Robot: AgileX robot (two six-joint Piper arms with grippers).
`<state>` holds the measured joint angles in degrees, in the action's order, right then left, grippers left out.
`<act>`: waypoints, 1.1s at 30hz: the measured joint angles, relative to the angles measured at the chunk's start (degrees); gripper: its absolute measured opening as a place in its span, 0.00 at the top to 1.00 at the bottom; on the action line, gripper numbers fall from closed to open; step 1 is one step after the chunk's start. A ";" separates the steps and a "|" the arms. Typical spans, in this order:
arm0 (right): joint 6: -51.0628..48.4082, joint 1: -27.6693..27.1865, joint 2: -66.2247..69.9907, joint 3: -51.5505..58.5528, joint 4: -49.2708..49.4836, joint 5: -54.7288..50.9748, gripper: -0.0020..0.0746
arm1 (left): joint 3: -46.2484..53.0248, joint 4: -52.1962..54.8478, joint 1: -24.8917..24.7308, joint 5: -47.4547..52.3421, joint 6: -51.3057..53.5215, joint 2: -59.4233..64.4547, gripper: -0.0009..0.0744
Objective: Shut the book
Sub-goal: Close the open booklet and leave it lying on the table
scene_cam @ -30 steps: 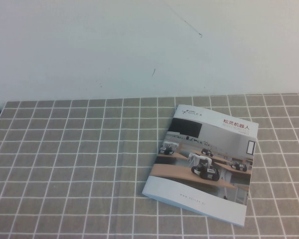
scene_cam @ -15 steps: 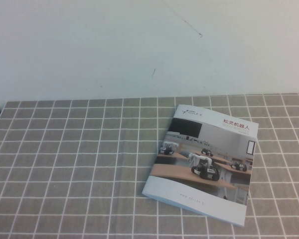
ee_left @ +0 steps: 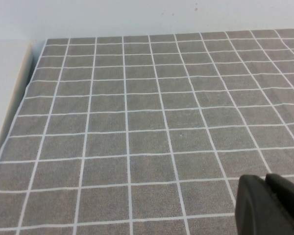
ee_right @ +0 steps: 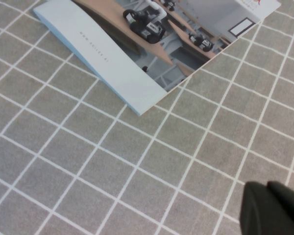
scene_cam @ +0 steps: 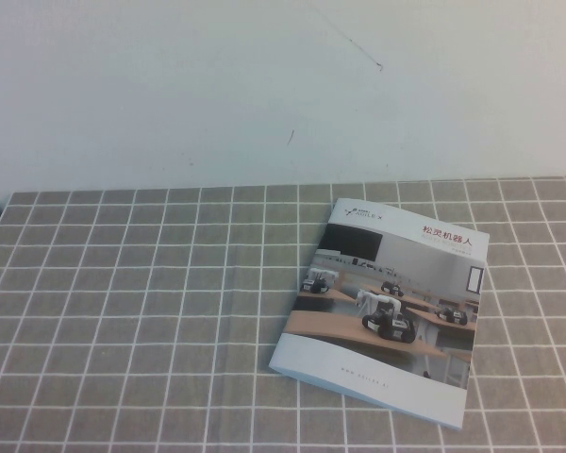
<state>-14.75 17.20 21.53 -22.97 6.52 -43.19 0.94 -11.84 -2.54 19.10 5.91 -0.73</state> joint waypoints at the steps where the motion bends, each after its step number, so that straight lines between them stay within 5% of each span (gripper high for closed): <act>1: 0.00 0.00 0.00 0.00 0.00 0.00 0.98 | 0.00 0.00 0.00 0.00 0.00 0.00 0.99; 7: -0.36 -0.65 -1.80 0.00 0.00 0.00 0.98 | 0.00 0.00 0.04 0.00 0.00 0.00 0.99; 19: -4.58 -12.15 -19.26 15.45 -0.64 14.64 0.98 | 0.00 0.08 0.04 0.00 0.11 0.00 0.99; 33: -5.36 -12.78 -22.19 23.99 -1.17 22.60 0.98 | 0.00 0.22 0.04 0.12 0.11 0.00 0.99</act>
<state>-20.11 4.41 -0.66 1.02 5.35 -20.59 0.94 -11.63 -2.50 19.23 6.02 -0.73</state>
